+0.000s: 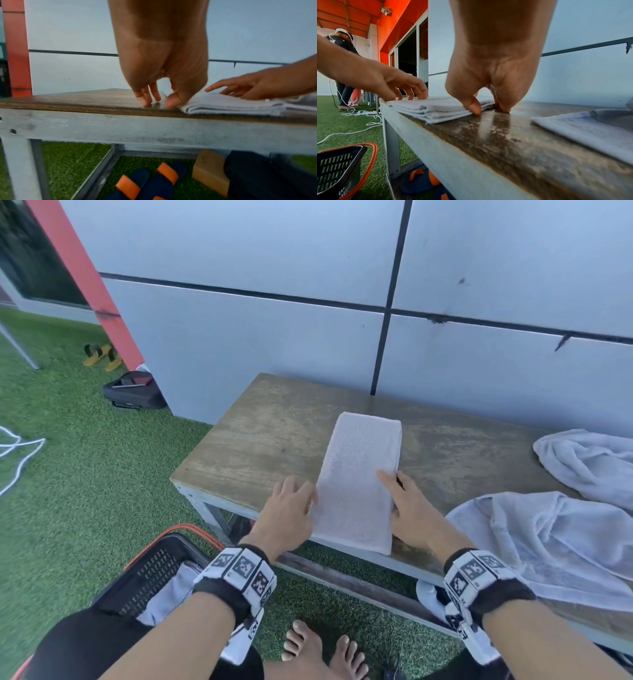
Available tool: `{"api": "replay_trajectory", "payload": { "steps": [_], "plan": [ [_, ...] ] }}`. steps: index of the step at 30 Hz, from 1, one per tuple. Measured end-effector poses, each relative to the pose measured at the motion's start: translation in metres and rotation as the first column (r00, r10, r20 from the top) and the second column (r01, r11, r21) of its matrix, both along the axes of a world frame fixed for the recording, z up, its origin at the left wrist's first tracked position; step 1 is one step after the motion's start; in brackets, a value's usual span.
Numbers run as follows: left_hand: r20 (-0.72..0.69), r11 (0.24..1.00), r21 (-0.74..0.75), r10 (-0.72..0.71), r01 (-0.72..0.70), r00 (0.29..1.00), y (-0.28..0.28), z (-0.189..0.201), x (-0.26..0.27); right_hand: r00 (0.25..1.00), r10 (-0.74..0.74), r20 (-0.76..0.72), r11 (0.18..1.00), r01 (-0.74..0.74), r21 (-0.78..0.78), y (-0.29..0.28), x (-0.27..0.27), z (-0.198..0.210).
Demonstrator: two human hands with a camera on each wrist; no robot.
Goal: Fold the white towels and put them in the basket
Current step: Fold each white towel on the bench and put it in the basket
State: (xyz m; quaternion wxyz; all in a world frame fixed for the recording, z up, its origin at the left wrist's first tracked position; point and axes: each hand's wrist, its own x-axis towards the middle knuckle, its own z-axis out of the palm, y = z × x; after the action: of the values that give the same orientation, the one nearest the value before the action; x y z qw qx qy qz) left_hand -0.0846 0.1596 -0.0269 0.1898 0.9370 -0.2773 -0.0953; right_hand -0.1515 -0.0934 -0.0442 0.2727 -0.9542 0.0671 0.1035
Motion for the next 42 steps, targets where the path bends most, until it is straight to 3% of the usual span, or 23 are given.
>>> {"api": "replay_trajectory", "payload": {
  "steps": [4,6,11,15,18,20,25,28,30,35,39,42],
  "plan": [
    [0.126,0.955,0.254,-0.192,0.156,0.973,0.011,-0.017,-0.008,0.998,0.059,0.016,0.998,-0.058,-0.007,0.003,-0.016,-0.005],
    [0.208,0.961,0.241,-0.189,0.137,0.96,0.009,-0.02,-0.009,0.998,0.057,-0.035,0.998,-0.057,0.018,0.003,-0.024,-0.003],
    [0.153,0.984,0.022,-0.177,0.176,0.972,0.009,-0.023,-0.001,0.983,0.127,-0.13,0.992,-0.124,0.025,0.004,-0.039,0.011],
    [0.051,0.946,-0.288,-0.141,0.15,0.989,0.009,-0.024,0.01,0.972,0.188,-0.139,0.981,-0.192,-0.017,0.006,-0.046,0.009],
    [-0.014,0.928,-0.35,-0.141,0.127,0.99,0.001,-0.012,0.011,0.991,0.135,0.003,0.991,-0.135,-0.016,0.012,-0.051,0.006],
    [-0.095,0.907,-0.414,-0.131,0.081,0.987,-0.004,0.002,0.005,0.991,0.1,0.091,0.992,-0.106,0.068,0.015,-0.051,0.008],
    [-0.293,0.765,-0.636,-0.123,-0.098,0.948,-0.004,0.022,-0.009,0.956,-0.015,0.294,0.97,-0.058,0.237,0.019,-0.047,0.028],
    [-0.336,0.822,-0.57,-0.234,0.001,0.912,0.001,0.016,-0.007,0.942,-0.152,0.301,0.901,0.007,0.433,0.02,-0.044,0.038],
    [-0.332,0.875,-0.483,-0.224,0.038,0.916,0.0,0.006,-0.004,0.937,-0.178,0.302,0.884,0.018,0.467,0.02,-0.042,0.041],
    [-0.422,0.856,-0.496,-0.09,-0.146,0.902,-0.007,0.003,0.003,0.939,-0.23,0.255,0.871,0.082,0.485,0.023,-0.035,0.038],
    [-0.365,0.928,-0.343,0.012,-0.147,0.931,-0.018,0.0,0.007,0.95,-0.279,0.141,0.887,0.199,0.416,0.022,-0.028,0.03],
    [-0.342,0.924,-0.318,0.096,-0.211,0.935,-0.025,-0.006,0.009,0.945,-0.319,0.071,0.872,0.264,0.412,0.019,-0.023,0.021]
  ]
}}
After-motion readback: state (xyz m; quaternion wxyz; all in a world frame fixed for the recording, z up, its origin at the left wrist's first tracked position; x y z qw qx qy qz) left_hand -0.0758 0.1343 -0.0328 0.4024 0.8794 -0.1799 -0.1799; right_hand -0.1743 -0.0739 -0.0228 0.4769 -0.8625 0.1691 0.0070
